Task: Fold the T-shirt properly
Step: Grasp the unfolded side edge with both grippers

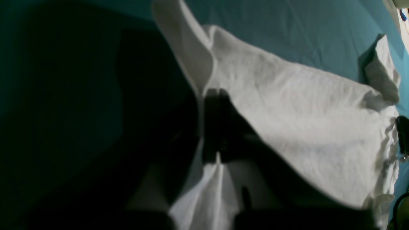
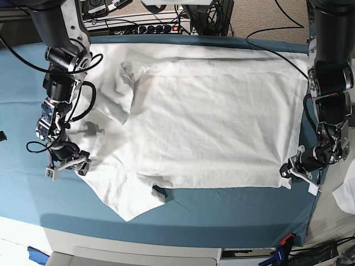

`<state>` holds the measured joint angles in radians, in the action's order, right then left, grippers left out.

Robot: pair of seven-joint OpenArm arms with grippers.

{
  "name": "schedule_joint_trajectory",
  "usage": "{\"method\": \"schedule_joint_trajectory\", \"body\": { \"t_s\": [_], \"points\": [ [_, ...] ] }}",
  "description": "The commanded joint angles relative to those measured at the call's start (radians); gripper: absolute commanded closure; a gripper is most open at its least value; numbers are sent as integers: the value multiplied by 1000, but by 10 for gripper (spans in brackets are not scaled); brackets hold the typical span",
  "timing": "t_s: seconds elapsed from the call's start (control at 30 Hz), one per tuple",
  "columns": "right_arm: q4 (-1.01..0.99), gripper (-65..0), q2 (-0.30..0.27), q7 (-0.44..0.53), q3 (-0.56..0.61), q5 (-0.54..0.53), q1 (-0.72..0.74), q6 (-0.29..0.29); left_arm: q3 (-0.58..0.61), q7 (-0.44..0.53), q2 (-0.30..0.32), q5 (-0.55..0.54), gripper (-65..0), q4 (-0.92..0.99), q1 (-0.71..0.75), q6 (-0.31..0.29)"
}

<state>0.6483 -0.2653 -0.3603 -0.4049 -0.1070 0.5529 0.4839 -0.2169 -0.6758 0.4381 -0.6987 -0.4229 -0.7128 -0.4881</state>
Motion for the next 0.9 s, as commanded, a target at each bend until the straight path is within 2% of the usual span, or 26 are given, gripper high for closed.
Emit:
{"method": "schedule_joint_trajectory", "body": {
  "t_s": [0.0, 0.07, 0.13, 0.17, 0.33, 0.43, 0.5, 0.57, 0.8, 0.87],
  "points": [
    [11, -311, -9, 10, 0, -21, 26, 20, -1, 19, 16, -12, 0, -14, -35, -10],
    [11, -193, -9, 10, 0, -20, 24, 24, -1, 19, 16, -12, 0, -14, -35, -10],
    [11, -30, -10, 9, 0, -20, 23, 24, -1, 19, 16, -12, 0, -14, -35, -10],
    [11, 0, -10, 9, 0, -20, 23, 24, -1, 19, 16, -12, 0, -14, -35, -10],
    [12, 0, -19, 17, 0, -20, 20, 32, -2, 1, 24, -55, 0, -14, -35, -19],
    [37, 0, -34, 34, 0, -20, -4, 116, -2, -32, 39, -101, 0, -15, -35, -101],
    [79, 0, -40, 44, 0, -21, -38, 158, -2, -66, 48, -143, 0, -18, -35, -109],
    [131, 0, -44, 45, 0, -29, -77, 176, -2, -94, 54, -172, 0, -18, -35, -116],
    [318, 0, -45, 42, 0, -43, -203, 214, -2, -202, 78, -285, 0, -20, -32, -210],
    [356, 0, -46, 37, 0, -43, -225, 214, -2, -235, 93, -318, 0, -20, -32, -210]
  ]
}}
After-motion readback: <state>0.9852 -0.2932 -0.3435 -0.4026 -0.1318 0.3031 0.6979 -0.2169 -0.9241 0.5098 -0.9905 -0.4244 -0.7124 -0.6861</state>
